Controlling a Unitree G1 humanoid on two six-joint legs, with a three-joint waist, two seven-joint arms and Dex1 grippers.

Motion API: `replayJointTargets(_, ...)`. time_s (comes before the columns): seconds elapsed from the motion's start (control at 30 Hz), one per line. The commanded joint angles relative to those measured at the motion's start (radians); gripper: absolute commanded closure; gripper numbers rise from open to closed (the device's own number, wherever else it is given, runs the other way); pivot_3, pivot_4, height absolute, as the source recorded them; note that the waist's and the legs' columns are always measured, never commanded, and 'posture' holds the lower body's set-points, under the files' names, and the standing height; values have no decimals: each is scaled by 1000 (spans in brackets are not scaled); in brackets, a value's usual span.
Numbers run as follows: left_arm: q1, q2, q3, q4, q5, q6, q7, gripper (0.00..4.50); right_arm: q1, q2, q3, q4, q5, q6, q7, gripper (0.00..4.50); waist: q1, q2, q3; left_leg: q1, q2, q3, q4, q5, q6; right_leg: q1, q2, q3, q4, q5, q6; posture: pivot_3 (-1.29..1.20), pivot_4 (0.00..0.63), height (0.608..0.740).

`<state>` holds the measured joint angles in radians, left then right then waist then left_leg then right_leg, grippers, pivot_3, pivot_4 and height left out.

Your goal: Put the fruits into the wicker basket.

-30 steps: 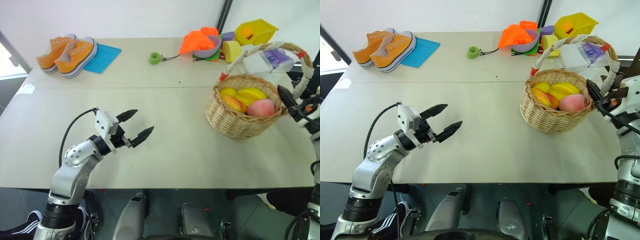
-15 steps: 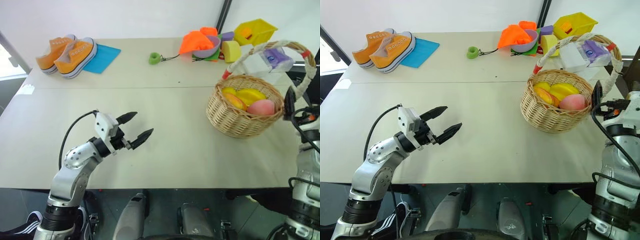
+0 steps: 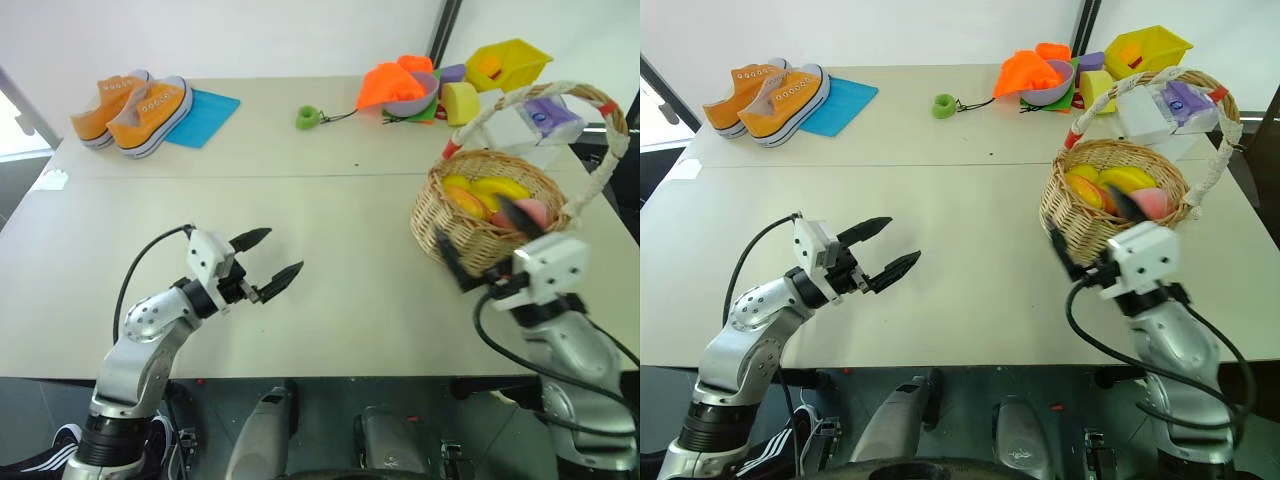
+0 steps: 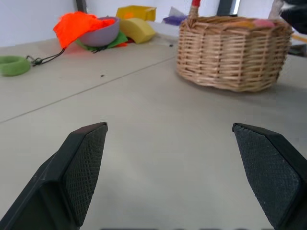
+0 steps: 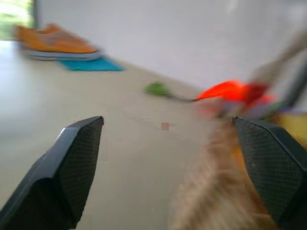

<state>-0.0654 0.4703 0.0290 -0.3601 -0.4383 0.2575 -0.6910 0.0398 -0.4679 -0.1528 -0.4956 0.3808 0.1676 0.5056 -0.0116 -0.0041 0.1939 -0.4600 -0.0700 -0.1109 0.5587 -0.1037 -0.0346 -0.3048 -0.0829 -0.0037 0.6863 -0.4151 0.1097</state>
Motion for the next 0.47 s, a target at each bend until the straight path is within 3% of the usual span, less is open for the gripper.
replayJointTargets(0.03, 32, 40, 44, -49, 44, -30, 13, 0, -78, -65, 9, 69, 129, 84, 157, 30, 2, 0, 0, 0, 0, 0, 0, 0, 0, 0, 0, 0, -1, 0, 0, 0, 150, 740)
replayJointTargets(0.13, 66, 63, 79, -64, 36, -9, 27, 0, -127, -115, 24, 133, 144, 90, 258, 30, 4, 0, 0, -1, -1, 0, 0, 0, 0, 0, -1, 0, -2, 0, 0, 0, 150, 740)
replayJointTargets(0.47, 192, 69, 170, -117, 37, 1, 88, 0, -242, -126, 57, 313, 79, 13, 365, 30, 1, -1, 0, -1, -1, 0, -1, -1, 0, 0, -4, 0, -3, 0, 0, 0, 150, 740)
